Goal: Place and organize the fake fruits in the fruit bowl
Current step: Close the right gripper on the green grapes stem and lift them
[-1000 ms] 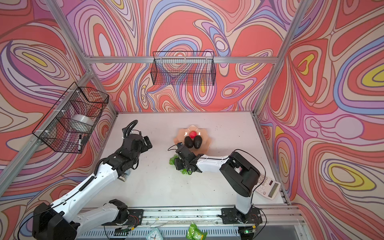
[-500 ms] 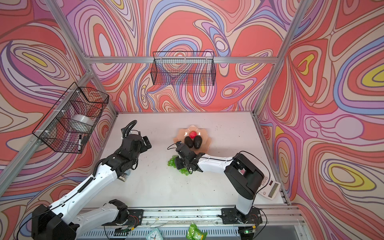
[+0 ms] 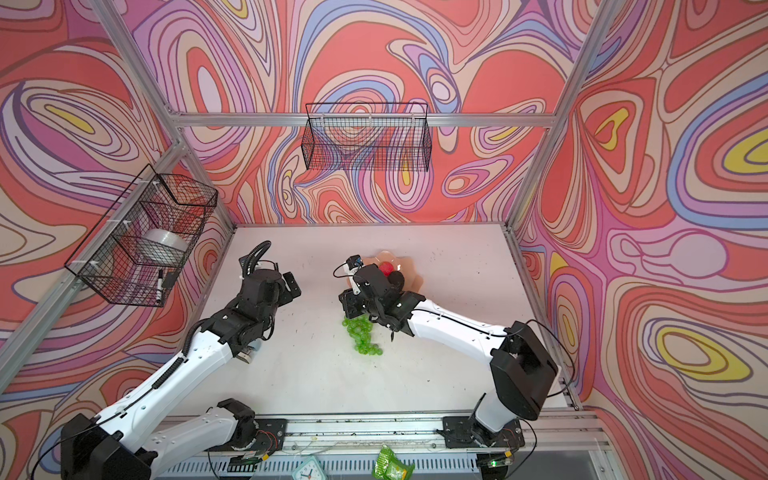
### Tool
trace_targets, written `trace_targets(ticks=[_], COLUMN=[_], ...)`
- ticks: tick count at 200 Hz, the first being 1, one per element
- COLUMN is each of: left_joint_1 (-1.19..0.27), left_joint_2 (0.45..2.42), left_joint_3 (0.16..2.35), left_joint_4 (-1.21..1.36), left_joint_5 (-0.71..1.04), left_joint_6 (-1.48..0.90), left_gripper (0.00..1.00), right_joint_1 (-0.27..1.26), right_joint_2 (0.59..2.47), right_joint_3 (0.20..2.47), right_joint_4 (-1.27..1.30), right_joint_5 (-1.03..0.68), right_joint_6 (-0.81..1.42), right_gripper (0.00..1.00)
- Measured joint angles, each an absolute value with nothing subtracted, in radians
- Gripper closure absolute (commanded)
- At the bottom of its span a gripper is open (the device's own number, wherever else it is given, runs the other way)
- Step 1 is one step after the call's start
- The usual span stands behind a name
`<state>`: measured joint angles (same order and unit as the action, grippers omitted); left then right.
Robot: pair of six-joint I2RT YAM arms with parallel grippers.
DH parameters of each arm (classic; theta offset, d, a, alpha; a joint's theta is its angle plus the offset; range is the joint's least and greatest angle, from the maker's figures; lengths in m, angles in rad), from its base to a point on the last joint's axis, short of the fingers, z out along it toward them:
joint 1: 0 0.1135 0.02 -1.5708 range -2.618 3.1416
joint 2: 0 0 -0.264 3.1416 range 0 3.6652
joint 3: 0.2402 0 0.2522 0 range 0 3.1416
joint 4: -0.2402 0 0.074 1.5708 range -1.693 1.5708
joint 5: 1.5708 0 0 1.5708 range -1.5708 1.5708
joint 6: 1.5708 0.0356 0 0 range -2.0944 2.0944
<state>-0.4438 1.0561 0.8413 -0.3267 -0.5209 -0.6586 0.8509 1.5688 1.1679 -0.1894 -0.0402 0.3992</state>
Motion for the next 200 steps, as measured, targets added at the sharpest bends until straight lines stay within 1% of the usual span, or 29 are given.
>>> trace_targets(ticks=[6, 32, 53, 64, 94, 128, 200], left_joint_1=[-0.443, -0.443, -0.443, -0.439, -0.434, -0.432, -0.431], left_joint_2=[1.054, 1.041, 1.027, 1.018, 1.009, 1.010, 0.992], left_joint_3=[0.841, 0.839, 0.830, 0.822, 0.807, 0.806, 0.802], left_joint_4=[-0.329, -0.340, -0.347, -0.350, -0.350, -0.352, -0.366], left_joint_5=[-0.521, -0.524, -0.530, -0.533, -0.543, -0.543, -0.546], left_joint_6=[-0.659, -0.659, -0.659, -0.659, -0.659, -0.659, -0.659], left_gripper=[0.00, 0.00, 0.00, 0.00, 0.00, 0.00, 0.00], right_joint_1=[0.851, 0.851, 0.851, 0.851, 0.852, 0.852, 0.852], right_joint_2=[1.569, 1.569, 1.560, 1.543, 1.518, 1.528, 1.709], right_joint_3=[1.173, 1.164, 1.103, 1.046, 0.939, 0.925, 0.999], right_joint_4=[-0.197, -0.235, -0.250, -0.260, -0.292, -0.288, -0.254], right_joint_5=[-0.038, -0.021, -0.016, -0.015, -0.002, 0.025, 0.063], right_joint_6=[0.395, 0.384, 0.402, 0.427, 0.482, 0.518, 0.543], right_gripper=[0.64, 0.42, 0.29, 0.25, 0.20, 0.19, 0.21])
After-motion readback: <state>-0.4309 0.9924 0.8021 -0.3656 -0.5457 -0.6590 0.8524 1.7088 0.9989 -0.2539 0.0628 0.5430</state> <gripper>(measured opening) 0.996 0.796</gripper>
